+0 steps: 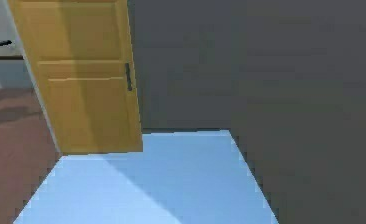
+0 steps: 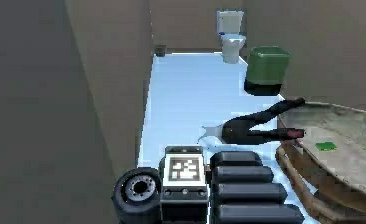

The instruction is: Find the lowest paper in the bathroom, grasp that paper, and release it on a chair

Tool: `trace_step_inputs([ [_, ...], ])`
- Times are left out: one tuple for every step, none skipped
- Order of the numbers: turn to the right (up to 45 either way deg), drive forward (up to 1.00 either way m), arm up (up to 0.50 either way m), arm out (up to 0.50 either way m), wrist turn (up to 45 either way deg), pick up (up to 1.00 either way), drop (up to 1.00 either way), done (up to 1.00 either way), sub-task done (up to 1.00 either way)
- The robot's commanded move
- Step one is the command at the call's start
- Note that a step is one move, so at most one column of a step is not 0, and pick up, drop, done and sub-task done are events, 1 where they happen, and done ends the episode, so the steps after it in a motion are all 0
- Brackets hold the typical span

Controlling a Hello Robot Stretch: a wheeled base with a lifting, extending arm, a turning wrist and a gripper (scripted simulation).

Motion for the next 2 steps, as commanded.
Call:
trace_step_inputs([
  [45.0, 0.0, 0.0, 0.0, 0.0, 0.0, 0.0, 0.0, 0.0],
  [39.0, 0.0, 0.0, 0.0, 0.0, 0.0, 0.0, 0.0, 0.0],
])
